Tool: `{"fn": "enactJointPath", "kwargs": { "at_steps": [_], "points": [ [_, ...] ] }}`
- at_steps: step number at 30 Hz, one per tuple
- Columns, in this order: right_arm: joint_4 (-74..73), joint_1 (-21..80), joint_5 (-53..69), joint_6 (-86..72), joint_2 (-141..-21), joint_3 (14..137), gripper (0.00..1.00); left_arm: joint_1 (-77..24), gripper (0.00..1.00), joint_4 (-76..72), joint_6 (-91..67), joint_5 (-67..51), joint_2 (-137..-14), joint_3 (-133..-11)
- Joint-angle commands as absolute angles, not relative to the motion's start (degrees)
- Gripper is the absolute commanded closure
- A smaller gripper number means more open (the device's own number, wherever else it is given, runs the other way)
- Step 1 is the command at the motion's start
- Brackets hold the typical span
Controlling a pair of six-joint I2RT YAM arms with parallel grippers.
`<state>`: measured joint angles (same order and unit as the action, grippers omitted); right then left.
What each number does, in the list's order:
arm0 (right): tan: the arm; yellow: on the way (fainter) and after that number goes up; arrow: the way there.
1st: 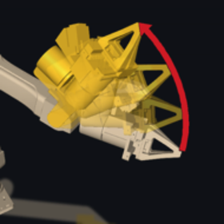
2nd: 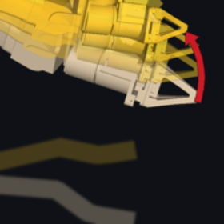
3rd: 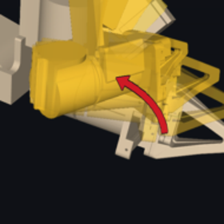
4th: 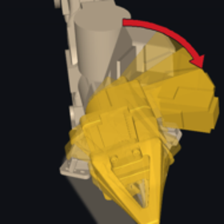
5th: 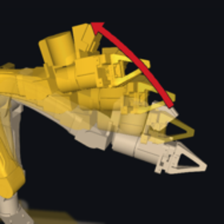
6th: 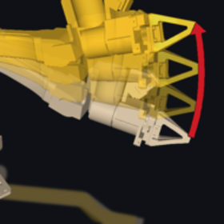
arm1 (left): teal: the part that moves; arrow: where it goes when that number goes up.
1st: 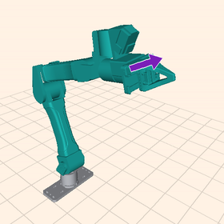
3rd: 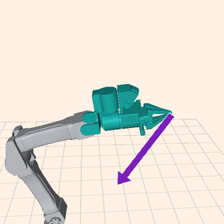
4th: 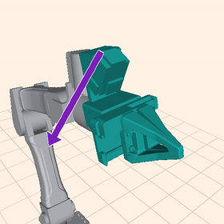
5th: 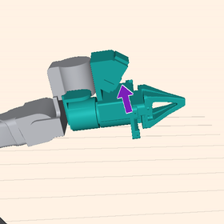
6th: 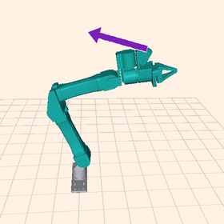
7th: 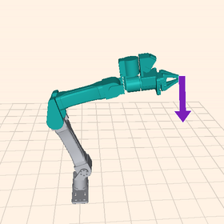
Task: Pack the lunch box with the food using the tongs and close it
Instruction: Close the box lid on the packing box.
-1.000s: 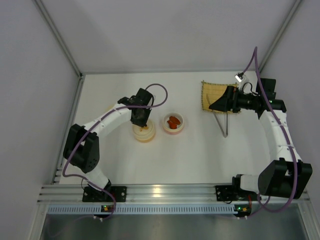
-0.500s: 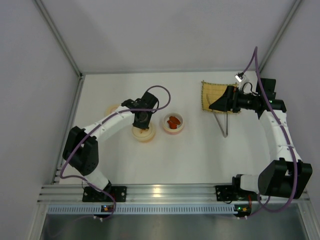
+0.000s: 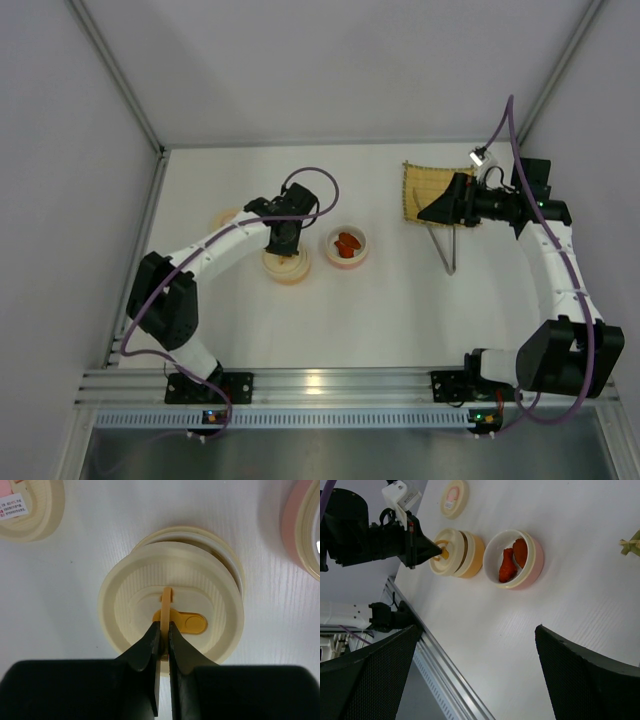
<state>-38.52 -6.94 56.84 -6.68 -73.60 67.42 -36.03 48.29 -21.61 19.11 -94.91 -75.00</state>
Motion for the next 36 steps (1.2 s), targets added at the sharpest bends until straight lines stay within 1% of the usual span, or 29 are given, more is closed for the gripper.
{"fn": "enactJointPath", "kwargs": {
  "at_steps": [1, 21, 36],
  "points": [
    [-34.6, -7.4, 57.7, -6.4, -72.4, 67.3, 0.01, -36.0, 1.00, 47.7, -24.2, 22.1, -95.6, -77.3],
    [-34.2, -7.3, 57.6, -6.3, -72.7, 67.0, 0.01, -36.7, 1.00, 48.1, -26.7, 19.9, -99.1, -79.5],
    [-34.2, -7.4, 57.5, -6.3, -72.6, 66.7, 0.01, -41.6, 1.00, 47.8, -24.6, 27.0, -99.7, -80.4]
  ]
}}
